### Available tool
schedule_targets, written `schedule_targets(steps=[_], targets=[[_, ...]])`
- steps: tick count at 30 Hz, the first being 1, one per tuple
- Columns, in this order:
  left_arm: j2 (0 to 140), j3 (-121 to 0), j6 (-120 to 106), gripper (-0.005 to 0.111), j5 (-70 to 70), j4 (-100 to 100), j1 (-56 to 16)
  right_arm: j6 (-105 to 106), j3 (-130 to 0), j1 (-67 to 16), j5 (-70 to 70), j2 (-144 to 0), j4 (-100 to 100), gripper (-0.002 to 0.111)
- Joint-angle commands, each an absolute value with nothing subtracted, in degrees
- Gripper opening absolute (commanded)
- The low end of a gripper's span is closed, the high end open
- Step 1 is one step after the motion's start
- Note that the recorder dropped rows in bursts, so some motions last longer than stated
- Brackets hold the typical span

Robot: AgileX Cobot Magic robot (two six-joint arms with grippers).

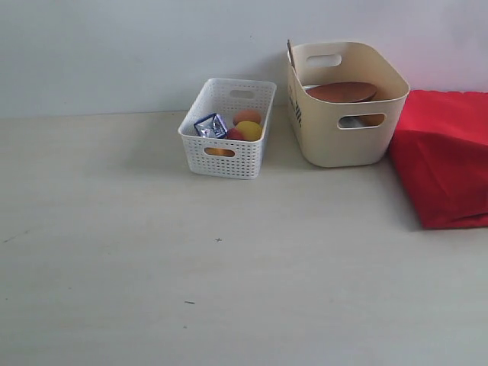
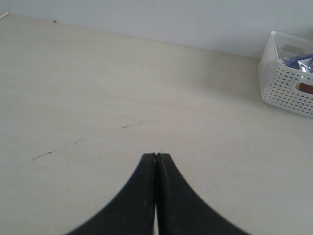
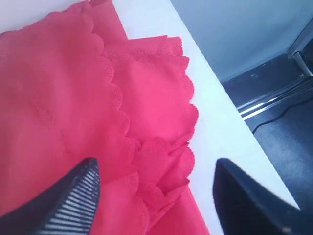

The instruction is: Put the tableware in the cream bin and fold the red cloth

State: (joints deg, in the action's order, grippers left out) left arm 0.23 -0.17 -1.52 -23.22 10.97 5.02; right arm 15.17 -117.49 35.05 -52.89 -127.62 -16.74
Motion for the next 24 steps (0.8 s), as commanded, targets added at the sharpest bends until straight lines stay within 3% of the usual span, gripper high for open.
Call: schedule_targets(steps=[1, 4, 9, 24], targets=[[0.0, 0.0, -1.3, 0.0, -22.2, 11.7, 3.1, 12.0, -117.9, 34.4, -56.8, -124.4, -16.5, 0.043], [0.0, 0.0, -1.3, 0.0, -21.8, 11.9, 1.5, 11.9, -115.6, 33.9, -57.2, -121.2, -16.4, 0.023], [0.0, 0.0, -1.3, 0.0, -21.3, 12.2, -1.4, 15.4, -105.3, 33.6, -50.9, -112.7, -17.3, 0.001], [0.0, 0.0, -1.3, 0.0, -20.7, 12.2, -9.2, 26.8, -70.5, 33.3, -31.0, -84.3, -31.0, 0.0]])
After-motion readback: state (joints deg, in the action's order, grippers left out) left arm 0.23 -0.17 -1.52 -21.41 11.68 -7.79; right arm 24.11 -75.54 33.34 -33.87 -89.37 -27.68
